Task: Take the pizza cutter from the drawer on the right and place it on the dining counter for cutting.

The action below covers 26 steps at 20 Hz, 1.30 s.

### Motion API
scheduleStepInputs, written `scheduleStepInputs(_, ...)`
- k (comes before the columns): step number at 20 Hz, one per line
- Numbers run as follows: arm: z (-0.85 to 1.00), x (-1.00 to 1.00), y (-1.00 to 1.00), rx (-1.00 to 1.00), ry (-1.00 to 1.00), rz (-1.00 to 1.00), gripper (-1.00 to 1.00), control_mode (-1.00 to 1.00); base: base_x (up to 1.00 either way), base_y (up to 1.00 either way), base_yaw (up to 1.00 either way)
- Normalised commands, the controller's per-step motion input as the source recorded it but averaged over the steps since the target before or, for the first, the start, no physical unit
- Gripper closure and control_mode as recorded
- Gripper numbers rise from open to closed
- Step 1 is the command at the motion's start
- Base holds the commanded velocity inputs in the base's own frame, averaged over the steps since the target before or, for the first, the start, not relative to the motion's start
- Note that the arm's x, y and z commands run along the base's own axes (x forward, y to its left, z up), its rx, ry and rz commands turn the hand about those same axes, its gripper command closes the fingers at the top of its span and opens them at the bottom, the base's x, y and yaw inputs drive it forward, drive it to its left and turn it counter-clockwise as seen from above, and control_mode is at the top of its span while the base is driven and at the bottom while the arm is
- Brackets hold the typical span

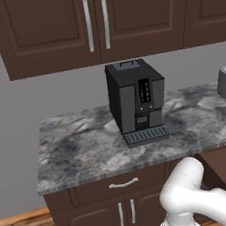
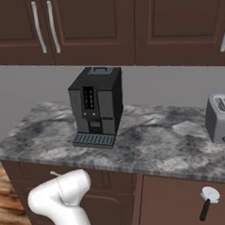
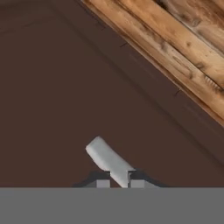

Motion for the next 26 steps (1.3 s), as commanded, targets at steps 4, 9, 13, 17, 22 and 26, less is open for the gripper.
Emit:
scheduleStepInputs(4, 0.00, -0.02, 0.00, 0.00, 0.00, 0.00, -1.00, -1.00, 0.00, 0.00, 0.00)
scheduleStepInputs(9, 0.00, -0.43, -0.18, 0.00, 0.00, 0.00, -1.00, -1.00, 0.00, 0.00, 0.00)
scheduleStepInputs(13, 0.28, -0.54, -0.39, 0.00, 0.00, -0.05, -1.00, -1.00, 0.00, 0.00, 0.00)
scheduleStepInputs(17, 0.65, -0.45, -0.17, 0.00, 0.00, -0.11, -1.00, -1.00, 0.00, 0.00, 0.00)
scheduleStepInputs(22, 0.85, -0.69, -0.16, 0.00, 0.00, -0.11, -1.00, -1.00, 0.00, 0.00, 0.00)
scheduleStepInputs(26, 0.92, -0.64, 0.00, -0.01, -0.02, -0.10, -1.00, -1.00, 0.00, 0.00, 0.00)
